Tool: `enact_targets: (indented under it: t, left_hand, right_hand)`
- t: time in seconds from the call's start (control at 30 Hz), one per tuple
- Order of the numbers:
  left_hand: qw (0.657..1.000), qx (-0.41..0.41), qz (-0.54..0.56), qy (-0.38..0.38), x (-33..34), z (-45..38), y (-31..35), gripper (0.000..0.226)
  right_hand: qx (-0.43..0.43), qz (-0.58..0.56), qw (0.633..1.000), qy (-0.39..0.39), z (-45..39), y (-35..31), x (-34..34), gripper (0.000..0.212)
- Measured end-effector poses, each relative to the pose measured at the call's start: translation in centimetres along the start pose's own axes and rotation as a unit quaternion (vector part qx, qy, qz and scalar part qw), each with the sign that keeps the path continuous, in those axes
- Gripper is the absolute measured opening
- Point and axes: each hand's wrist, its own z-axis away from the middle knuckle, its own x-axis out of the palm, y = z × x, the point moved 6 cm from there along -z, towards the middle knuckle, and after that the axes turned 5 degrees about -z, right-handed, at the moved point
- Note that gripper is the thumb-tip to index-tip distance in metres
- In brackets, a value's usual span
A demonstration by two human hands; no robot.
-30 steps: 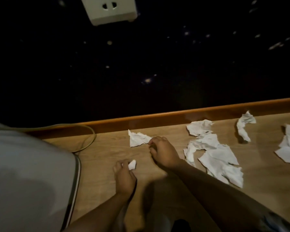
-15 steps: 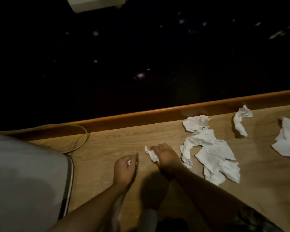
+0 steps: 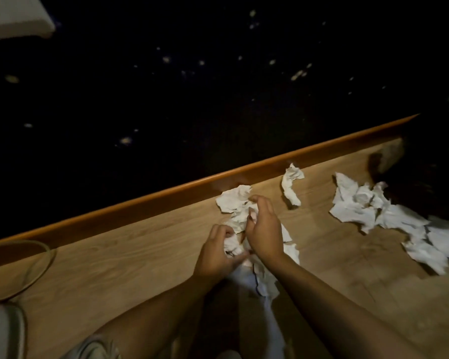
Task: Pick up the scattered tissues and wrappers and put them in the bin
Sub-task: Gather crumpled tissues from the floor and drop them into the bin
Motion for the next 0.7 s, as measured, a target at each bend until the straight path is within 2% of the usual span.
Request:
enact_targets:
  t: [0.07,0.13,0.17,0.23,0.3,0.37,0.43,0.47,0.5,0.57,0.63,0.7]
  left_hand:
    - [0.989,0.031,-0.099,-0.107,2.0,0.4,0.1,0.064]
    - [0.968,0.034,-0.194,-0.158,2.7,1.0,-0.9,0.062]
    - [0.962,0.035,-0.218,-0.162,2.7,1.4,-1.5,0.056]
    - [0.966,0.034,-0.202,-0.161,2.2,2.0,-2.3,0.05]
    - [0.973,0.026,-0.174,-0.148,1.4,2.4,-2.6,0.048]
    - [0.984,0.036,-0.154,-0.087,0.3,2.1,-2.6,0.036]
    - [0.993,0.042,-0.103,-0.027,-0.6,1.7,-2.6,0.019]
    - [0.995,0.047,-0.083,-0.019,-0.7,1.6,-2.7,0.016]
    - [0.996,0.059,-0.069,-0.021,-0.6,1.4,-2.8,0.02]
    - [0.996,0.063,-0.038,-0.049,-0.3,1.2,-3.0,0.037]
    - [0.996,0.041,-0.038,-0.069,-0.3,1.2,-2.9,0.05]
    - [0.996,0.017,-0.068,-0.061,-0.4,1.2,-3.4,0.054]
  right_hand:
    - [0.028,0.066,0.996,-0.062,-1.1,1.6,0.0,0.043]
    - [0.046,0.134,0.98,-0.138,-1.3,3.2,0.7,0.042]
    - [0.065,0.155,0.974,-0.151,-1.1,4.1,0.9,0.035]
    - [0.119,0.129,0.976,-0.128,-0.7,5.4,0.9,0.019]
    - [0.158,0.078,0.979,-0.104,-0.3,6.5,1.1,0.017]
    - [0.144,0.071,0.981,-0.109,0.0,6.8,1.2,0.036]
    - [0.11,0.087,0.977,-0.158,0.1,6.7,1.5,0.065]
    - [0.097,0.097,0.972,-0.19,0.1,6.6,1.8,0.072]
    - [0.084,0.105,0.966,-0.219,0.1,6.5,2.3,0.072]
    - [0.064,0.151,0.954,-0.252,0.1,6.6,3.1,0.056]
    - [0.074,0.176,0.957,-0.219,-0.1,6.7,3.1,0.046]
    - [0.129,0.079,0.977,-0.153,-0.3,6.9,2.0,0.048]
